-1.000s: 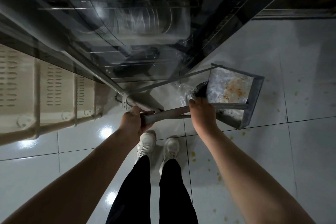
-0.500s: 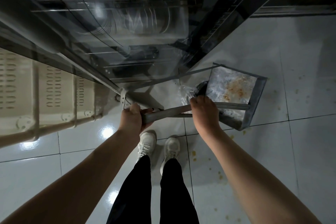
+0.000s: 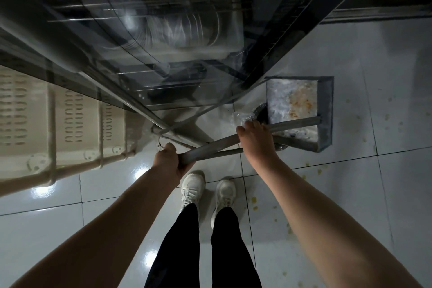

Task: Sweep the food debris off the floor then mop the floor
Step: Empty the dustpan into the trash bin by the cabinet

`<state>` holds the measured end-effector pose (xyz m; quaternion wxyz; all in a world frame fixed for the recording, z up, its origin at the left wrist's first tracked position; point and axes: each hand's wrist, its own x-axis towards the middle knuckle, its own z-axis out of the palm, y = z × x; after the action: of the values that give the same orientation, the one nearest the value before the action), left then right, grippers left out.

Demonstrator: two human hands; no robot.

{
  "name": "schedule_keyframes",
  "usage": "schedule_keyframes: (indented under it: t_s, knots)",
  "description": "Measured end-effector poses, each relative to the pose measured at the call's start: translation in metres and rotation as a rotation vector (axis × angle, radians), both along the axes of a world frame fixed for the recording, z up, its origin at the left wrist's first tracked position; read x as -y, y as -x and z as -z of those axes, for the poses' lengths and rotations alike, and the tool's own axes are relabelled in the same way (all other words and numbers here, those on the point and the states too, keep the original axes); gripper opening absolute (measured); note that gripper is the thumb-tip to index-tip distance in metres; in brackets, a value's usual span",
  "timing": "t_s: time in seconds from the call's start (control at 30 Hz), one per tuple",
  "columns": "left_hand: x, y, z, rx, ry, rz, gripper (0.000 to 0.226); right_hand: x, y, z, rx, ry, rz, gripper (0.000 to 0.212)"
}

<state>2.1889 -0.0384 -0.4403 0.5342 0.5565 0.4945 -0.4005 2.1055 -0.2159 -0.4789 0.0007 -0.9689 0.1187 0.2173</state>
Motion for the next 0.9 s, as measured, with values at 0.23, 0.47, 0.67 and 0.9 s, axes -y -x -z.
schedule_keyframes:
  t_s: [0.23, 0.47, 0.67, 0.9]
  knots:
    - [-0.004, -0.001, -0.005, -0.016, 0.009, -0.007, 0.015, -0.005, 0.004, -0.016, 0.052, 0.076, 0.025, 0.013]
    - [0.002, 0.004, -0.011, 0.002, 0.044, 0.055, 0.018, -0.002, 0.014, -0.01, -0.026, 0.058, 0.028, 0.023]
    - [0.006, -0.007, -0.02, 0.055, 0.03, 0.065, 0.021, -0.01, 0.014, -0.022, -0.036, 0.154, 0.068, 0.022]
    - [0.014, -0.008, -0.048, 0.143, 0.054, 0.157, 0.029, -0.012, 0.021, -0.051, 0.079, 0.232, 0.102, 0.021]
